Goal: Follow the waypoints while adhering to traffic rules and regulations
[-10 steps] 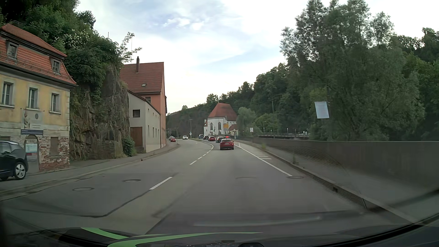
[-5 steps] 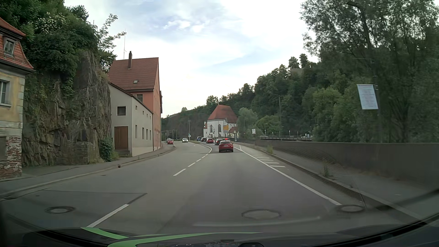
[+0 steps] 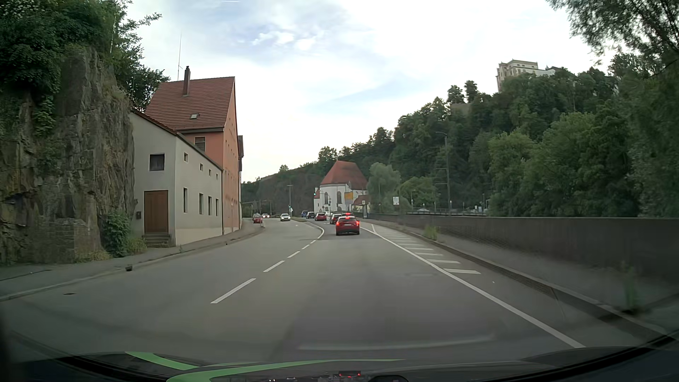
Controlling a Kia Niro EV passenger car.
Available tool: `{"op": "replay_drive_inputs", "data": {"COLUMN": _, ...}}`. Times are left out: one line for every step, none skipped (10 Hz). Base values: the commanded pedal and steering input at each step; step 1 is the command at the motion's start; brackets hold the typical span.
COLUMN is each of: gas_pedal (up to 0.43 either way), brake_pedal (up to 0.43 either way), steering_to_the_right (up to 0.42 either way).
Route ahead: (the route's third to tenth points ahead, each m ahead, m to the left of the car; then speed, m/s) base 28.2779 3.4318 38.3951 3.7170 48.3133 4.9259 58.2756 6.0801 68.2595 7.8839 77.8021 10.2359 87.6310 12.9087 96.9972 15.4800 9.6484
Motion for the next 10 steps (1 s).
{"op": "replay_drive_inputs", "data": {"gas_pedal": 0.0, "brake_pedal": 0.006, "steering_to_the_right": -0.001}}
{"op": "replay_drive_inputs", "data": {"gas_pedal": 0.0, "brake_pedal": 0.0, "steering_to_the_right": -0.001}}
{"op": "replay_drive_inputs", "data": {"gas_pedal": 0.0, "brake_pedal": 0.0, "steering_to_the_right": -0.001}}
{"op": "replay_drive_inputs", "data": {"gas_pedal": 0.0, "brake_pedal": 0.0, "steering_to_the_right": -0.001}}
{"op": "replay_drive_inputs", "data": {"gas_pedal": 0.0, "brake_pedal": 0.0, "steering_to_the_right": -0.002}}
{"op": "replay_drive_inputs", "data": {"gas_pedal": 0.0, "brake_pedal": 0.0, "steering_to_the_right": -0.002}}
{"op": "replay_drive_inputs", "data": {"gas_pedal": 0.0, "brake_pedal": 0.0, "steering_to_the_right": -0.002}}
{"op": "replay_drive_inputs", "data": {"gas_pedal": 0.0, "brake_pedal": 0.0, "steering_to_the_right": -0.002}}
{"op": "replay_drive_inputs", "data": {"gas_pedal": 0.0, "brake_pedal": 0.0, "steering_to_the_right": -0.002}}
{"op": "replay_drive_inputs", "data": {"gas_pedal": 0.0, "brake_pedal": 0.0, "steering_to_the_right": -0.002}}
